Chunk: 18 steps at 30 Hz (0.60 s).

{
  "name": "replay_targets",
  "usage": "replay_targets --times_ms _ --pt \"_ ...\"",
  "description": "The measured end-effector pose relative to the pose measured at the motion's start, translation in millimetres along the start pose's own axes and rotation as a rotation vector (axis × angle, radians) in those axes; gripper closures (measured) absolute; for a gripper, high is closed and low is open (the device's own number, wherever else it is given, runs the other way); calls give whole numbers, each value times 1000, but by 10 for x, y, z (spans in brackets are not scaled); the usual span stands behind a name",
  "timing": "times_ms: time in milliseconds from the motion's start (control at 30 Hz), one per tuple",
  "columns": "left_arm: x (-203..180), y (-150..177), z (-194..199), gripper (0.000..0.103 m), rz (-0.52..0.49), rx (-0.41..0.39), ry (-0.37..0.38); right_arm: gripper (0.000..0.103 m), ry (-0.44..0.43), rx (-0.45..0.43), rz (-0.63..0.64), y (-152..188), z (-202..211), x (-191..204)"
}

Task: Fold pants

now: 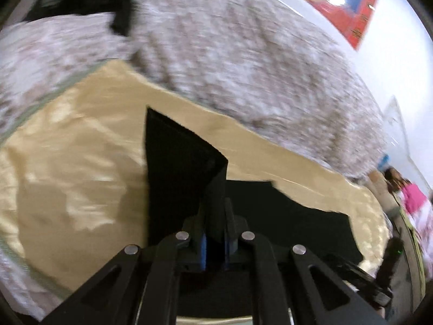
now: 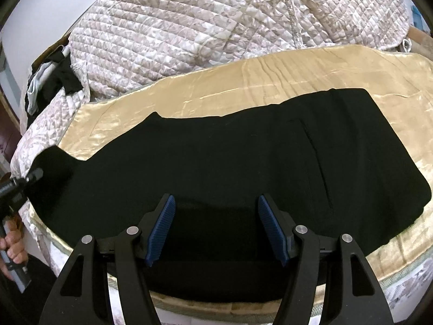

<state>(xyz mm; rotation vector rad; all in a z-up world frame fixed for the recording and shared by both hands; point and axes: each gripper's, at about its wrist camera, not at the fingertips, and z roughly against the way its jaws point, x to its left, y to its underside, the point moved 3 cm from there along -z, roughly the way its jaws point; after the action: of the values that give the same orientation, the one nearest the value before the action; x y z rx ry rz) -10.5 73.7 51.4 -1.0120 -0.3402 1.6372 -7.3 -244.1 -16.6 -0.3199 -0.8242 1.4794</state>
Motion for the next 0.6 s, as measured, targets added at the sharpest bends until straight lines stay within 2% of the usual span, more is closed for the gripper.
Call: replay_targets --times_ms 100,200,367,600 --pt "-438 76 -178 94 -56 43 79 39 0 -6 -17 -4 34 -24" --pt "-857 303 -397 94 -132 109 140 39 3 -17 -43 -15 71 -79" --pt "-1072 729 -823 94 -152 254 150 39 4 -26 -60 -20 101 -137" --pt "-1153 717 -677 94 -168 229 201 39 2 -34 -67 -16 109 -142"
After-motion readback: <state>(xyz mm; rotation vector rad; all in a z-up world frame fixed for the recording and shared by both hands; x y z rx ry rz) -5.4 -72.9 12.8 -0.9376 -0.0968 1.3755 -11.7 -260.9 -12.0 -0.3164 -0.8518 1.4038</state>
